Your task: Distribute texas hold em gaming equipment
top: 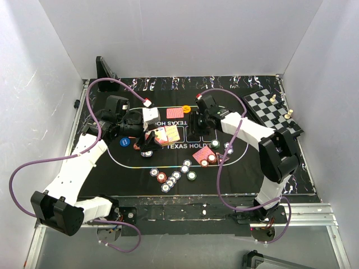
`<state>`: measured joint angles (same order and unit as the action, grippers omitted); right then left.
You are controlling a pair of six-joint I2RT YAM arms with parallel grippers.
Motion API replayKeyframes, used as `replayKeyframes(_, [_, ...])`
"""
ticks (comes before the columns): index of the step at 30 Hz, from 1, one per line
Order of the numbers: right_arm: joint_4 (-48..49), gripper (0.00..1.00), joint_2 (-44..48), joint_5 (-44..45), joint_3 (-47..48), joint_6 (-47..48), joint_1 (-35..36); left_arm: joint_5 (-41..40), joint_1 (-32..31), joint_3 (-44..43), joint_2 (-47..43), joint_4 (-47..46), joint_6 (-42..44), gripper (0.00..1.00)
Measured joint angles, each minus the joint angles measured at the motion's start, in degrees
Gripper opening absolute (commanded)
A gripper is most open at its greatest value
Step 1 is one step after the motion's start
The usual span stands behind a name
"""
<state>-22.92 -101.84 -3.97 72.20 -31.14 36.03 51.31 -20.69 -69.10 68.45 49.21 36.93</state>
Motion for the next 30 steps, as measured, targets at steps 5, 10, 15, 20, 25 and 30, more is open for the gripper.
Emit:
replayKeyframes(5, [-0.7, 0.79, 5.3, -5.0, 4.0, -0.7, -0.6, -0.8, 0.0, 0.3, 0.0, 0.0, 0.4, 0.0])
replayKeyframes(10, [1.9, 0.85, 15.4, -13.1, 0.7, -3.4, -2.6, -1.4, 0.0, 0.9, 0.0, -0.3, 0.9, 0.0])
replayKeyframes(15, [8.0, 0.87, 21.6, -20.1, -4.9, -8.3, -4.8, -1.5, 0.0, 1.0, 0.0, -0.8, 0.7, 0.0])
replayKeyframes(20, [16.6, 0.88, 22.2, -28.2, -8.4, -14.6, -5.2, -1.4, 0.0, 1.2, 0.0, -2.4, -0.5, 0.0])
replayKeyframes(25, [24.8, 0.89, 21.6, -33.9, -8.9, -18.2, -3.7, -1.3, 0.0, 1.2, 0.1, -4.3, -1.5, 0.0])
replayKeyframes(30, [28.3, 0.89, 20.2, -36.5, -9.0, -19.8, -1.6, -1.2, 0.0, 1.2, 0.3, -5.1, -2.0, 0.0])
